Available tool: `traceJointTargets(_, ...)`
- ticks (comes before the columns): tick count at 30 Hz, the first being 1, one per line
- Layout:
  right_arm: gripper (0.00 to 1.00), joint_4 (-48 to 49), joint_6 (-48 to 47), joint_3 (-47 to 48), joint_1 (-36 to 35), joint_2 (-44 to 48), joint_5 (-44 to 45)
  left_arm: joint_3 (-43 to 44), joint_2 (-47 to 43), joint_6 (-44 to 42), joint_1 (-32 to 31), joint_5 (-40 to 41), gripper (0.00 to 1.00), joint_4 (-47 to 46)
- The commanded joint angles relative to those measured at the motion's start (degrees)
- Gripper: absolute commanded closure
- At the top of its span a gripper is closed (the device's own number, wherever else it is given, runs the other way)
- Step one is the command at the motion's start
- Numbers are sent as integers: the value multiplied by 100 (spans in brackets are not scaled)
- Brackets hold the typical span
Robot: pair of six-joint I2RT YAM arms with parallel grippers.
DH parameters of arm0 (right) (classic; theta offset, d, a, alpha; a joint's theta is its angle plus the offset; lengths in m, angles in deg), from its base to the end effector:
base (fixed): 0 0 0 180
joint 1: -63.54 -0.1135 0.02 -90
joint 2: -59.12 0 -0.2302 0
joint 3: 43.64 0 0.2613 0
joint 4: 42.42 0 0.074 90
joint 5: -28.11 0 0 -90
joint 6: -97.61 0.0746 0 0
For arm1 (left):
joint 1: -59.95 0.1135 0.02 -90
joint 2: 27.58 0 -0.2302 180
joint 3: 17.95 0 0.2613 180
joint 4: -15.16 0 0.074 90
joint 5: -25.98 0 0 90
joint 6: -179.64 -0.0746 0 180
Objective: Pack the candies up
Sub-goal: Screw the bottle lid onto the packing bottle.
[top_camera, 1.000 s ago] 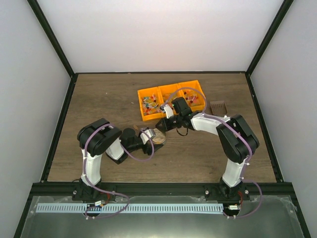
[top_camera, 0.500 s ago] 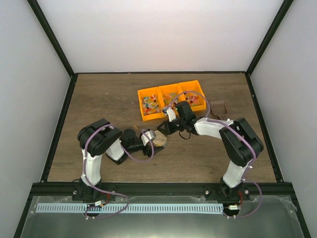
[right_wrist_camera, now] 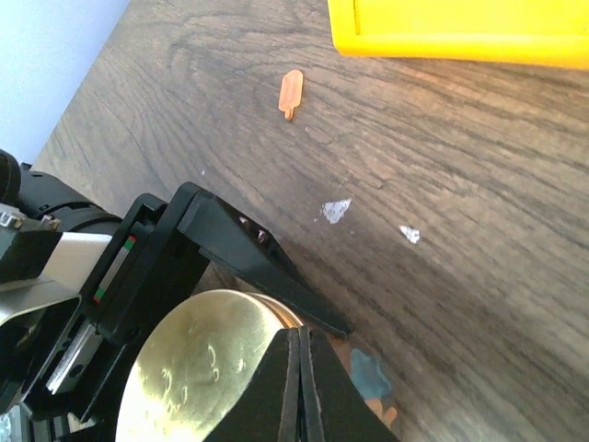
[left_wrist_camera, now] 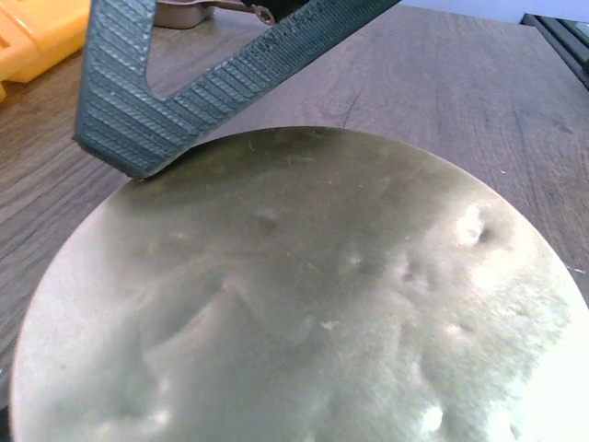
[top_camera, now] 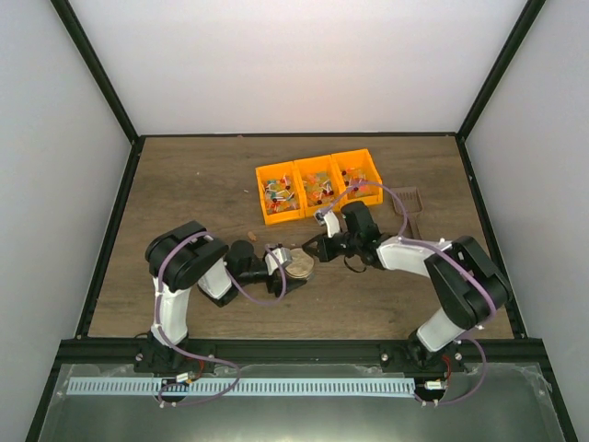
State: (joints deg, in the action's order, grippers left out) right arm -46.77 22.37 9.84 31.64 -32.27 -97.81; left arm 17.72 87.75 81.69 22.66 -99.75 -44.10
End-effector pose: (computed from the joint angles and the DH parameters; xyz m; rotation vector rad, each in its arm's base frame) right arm 0.2581 0.2122 0.0927 -0.6918 2.3012 1.1248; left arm 0.2055 -0.2113 0.0176 1.1369 1.6088 -0.9378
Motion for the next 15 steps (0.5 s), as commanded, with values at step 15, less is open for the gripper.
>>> traceJointTargets(15, 99, -560, 1230, -1353, -713, 948, -919, 85, 293, 355, 234, 998, 16, 881)
